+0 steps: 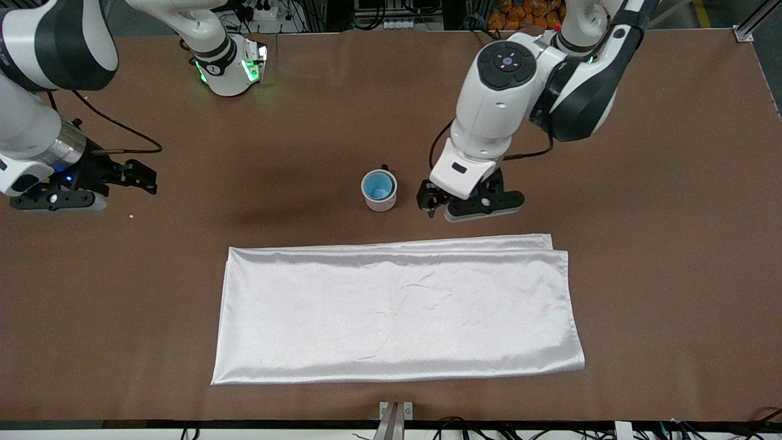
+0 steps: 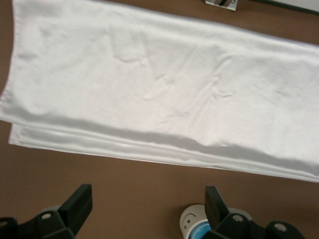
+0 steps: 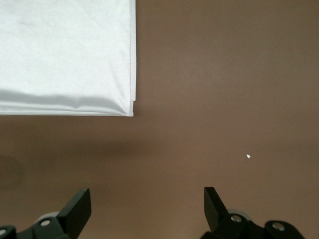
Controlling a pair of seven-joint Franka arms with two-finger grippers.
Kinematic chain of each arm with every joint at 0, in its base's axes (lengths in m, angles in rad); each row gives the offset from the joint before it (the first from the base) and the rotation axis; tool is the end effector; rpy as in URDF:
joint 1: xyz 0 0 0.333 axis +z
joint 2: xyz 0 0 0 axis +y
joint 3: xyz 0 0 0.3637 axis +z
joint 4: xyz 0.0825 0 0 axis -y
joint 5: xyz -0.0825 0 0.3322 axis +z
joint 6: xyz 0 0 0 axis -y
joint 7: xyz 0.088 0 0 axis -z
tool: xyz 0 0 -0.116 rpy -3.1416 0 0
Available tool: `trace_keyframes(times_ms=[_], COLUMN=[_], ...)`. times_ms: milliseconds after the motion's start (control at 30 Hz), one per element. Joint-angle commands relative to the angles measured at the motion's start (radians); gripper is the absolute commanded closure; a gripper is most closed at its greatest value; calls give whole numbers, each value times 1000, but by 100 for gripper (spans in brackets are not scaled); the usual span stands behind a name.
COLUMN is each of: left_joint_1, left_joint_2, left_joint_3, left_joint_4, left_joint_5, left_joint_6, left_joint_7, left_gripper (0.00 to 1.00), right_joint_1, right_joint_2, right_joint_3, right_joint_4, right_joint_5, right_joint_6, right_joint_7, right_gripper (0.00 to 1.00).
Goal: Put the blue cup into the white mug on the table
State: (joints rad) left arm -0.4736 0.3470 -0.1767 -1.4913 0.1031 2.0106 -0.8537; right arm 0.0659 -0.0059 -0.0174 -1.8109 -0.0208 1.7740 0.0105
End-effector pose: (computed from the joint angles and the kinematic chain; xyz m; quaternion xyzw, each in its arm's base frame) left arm 0.5323 -0.3720 0.5423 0.9917 0.0912 0.0779 0.0467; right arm 0.5065 0.0226 0.5817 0.9996 0.0213 -0.0152 0.0106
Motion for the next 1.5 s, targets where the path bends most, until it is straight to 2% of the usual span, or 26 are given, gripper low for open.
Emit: trace_keyframes(times_ms=[0,133,567,800,967,1100,1233,1467], left_joint_1=[64,110,246,317,358,386,420,420], left_joint_2=[-57,-77,-141,-174,-189,-207,-223,-243], left_joint_3=[-12,-10,-6,-6,-6,-6,-4,57], left_joint_4=[-21,-21,-23,-26,-29,-38,-43,-52], left_joint_5=[20,20,4,3,3,-13,-46,-56], left_joint_6=[-49,-84,-188,-214,-245,-260,-285,-299], left_joint_7=[51,99,416,588,663,714,755,846], left_gripper=[0,0,0,0,0,0,0,0], right_joint_1=[12,14,17,8,14,15,15,15], right_joint_2=[7,7,-3,-5,-5,-5,-5,-5], right_joint_3=[4,4,8,2,7,8,8,8], right_joint_4=[128,180,239,240,246,257,260,262], right_joint_5=[4,4,5,105,88,36,32,25], right_joint_6=[-131,-179,-261,-251,-251,-251,-254,-255], right_joint_7=[13,11,13,74,103,92,79,55], right_gripper=[0,0,0,0,0,0,0,0])
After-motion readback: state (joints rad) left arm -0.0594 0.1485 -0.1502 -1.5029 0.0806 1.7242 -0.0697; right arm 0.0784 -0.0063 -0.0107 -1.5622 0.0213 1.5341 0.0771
